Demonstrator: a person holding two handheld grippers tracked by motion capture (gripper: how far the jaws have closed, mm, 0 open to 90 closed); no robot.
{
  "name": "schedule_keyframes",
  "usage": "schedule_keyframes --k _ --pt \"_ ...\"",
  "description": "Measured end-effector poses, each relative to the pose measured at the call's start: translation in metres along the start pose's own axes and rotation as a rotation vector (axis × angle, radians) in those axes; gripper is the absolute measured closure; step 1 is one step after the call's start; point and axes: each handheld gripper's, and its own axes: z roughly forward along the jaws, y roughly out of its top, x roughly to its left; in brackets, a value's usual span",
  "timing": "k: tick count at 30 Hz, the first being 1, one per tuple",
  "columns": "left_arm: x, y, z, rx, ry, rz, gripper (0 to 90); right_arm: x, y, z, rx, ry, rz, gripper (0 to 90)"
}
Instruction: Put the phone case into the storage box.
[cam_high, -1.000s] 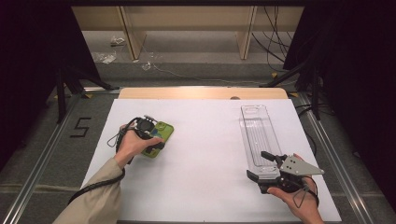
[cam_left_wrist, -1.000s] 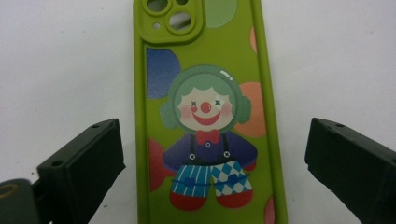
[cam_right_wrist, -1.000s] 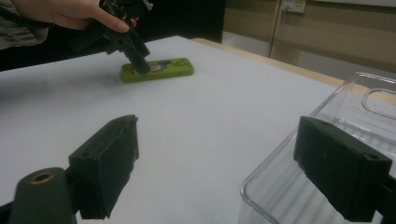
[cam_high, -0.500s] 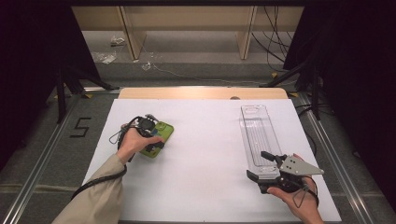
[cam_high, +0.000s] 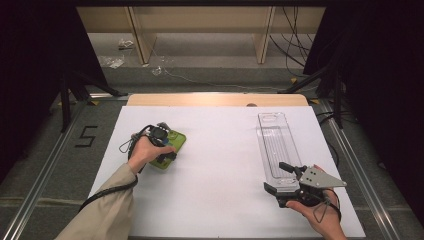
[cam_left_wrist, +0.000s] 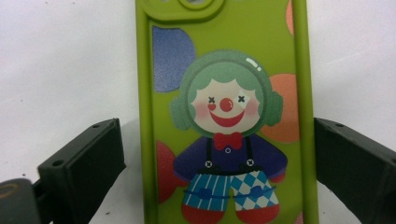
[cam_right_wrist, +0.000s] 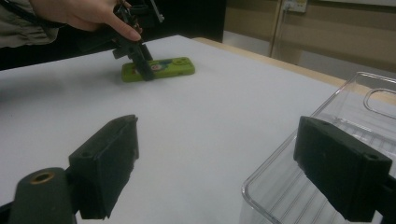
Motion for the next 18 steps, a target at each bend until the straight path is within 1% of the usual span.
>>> schedule_keyframes --k 8,13,18 --pt "-0.0007 0.0020 -0.0004 0.013 -0.010 -0.002 6.7 -0.0001 -0.0003 0.0003 0.004 0.001 0.000 15.0" --pt "-0.0013 0.0030 -0.0009 0.018 -0.011 0.009 8.8 0.0000 -0.0004 0.0006 0.005 0.002 -0.002 15.0" --pt "-0.0017 0.0041 -0.0010 0.026 -0.018 0.007 9.9 0.0000 -0.0005 0.0008 0.007 0.003 -0.003 15.0"
